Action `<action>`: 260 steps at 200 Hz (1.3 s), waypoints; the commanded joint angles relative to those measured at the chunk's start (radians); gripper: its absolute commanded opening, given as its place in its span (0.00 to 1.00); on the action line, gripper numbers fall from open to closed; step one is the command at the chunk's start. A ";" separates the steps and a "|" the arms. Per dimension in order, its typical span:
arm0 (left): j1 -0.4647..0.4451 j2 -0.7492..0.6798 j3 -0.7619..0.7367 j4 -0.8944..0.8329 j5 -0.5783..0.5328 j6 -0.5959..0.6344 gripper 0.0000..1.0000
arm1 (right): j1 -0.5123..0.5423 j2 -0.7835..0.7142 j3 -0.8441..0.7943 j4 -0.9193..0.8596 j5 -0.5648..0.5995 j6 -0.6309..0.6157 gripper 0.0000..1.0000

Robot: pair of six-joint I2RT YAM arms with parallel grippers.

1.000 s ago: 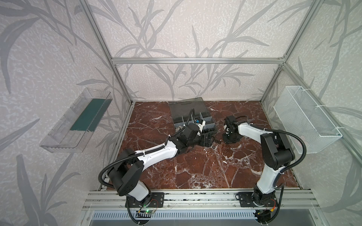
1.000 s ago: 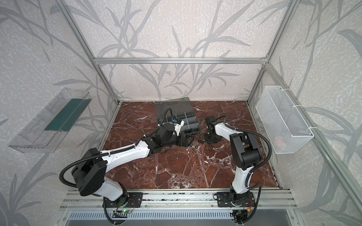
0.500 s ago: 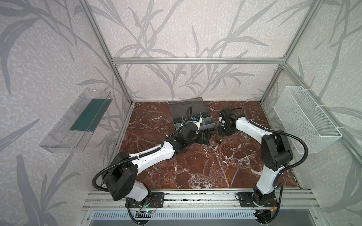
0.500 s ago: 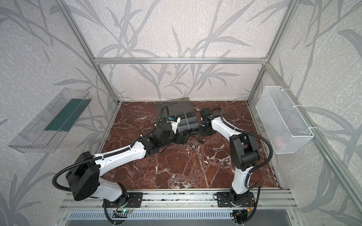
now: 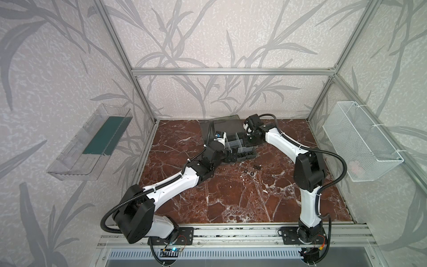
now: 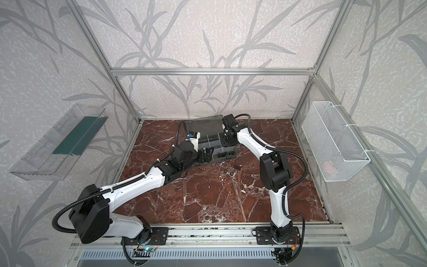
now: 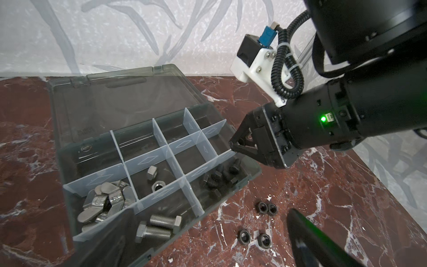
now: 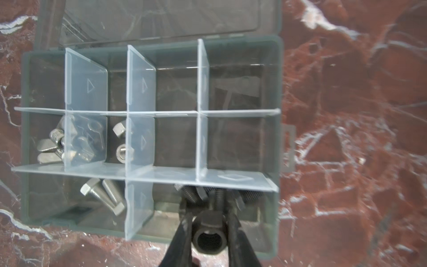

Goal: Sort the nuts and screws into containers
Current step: 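Lift the black hex nut and carry it over the nut compartment, then open the right gripper to drop the nut beside the silver nuts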

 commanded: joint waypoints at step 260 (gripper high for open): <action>0.033 0.009 -0.012 0.009 0.028 -0.025 0.99 | 0.087 0.196 0.127 0.087 0.012 0.017 0.37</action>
